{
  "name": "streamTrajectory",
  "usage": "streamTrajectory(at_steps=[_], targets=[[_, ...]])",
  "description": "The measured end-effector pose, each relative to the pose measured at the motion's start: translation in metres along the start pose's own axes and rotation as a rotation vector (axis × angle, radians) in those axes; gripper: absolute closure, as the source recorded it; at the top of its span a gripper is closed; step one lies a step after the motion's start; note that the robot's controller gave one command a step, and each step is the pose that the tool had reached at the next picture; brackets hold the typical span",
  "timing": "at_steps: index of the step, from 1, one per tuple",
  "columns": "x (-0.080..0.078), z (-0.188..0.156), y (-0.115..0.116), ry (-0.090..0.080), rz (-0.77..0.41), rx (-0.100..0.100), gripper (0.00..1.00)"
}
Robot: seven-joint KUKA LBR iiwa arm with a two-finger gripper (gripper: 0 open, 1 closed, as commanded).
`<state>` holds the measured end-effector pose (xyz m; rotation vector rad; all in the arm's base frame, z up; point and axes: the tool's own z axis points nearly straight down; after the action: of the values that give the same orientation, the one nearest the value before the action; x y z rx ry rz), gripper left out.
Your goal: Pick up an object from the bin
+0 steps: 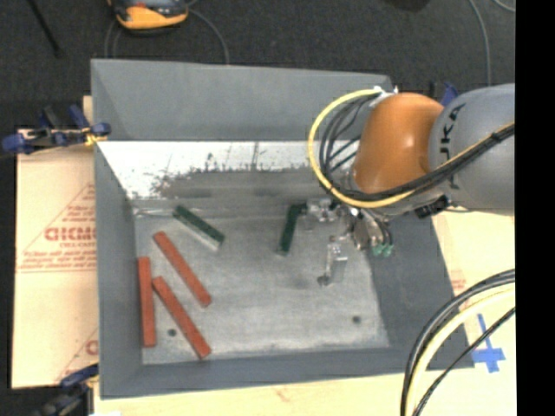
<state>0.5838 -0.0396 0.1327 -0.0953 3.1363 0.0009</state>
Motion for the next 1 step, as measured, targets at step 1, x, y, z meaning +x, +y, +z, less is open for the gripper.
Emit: streamTrajectory(at_steps=[1], targets=[[-0.0150,0.0100,0.0127,-0.003,0.105,0.003,0.00]])
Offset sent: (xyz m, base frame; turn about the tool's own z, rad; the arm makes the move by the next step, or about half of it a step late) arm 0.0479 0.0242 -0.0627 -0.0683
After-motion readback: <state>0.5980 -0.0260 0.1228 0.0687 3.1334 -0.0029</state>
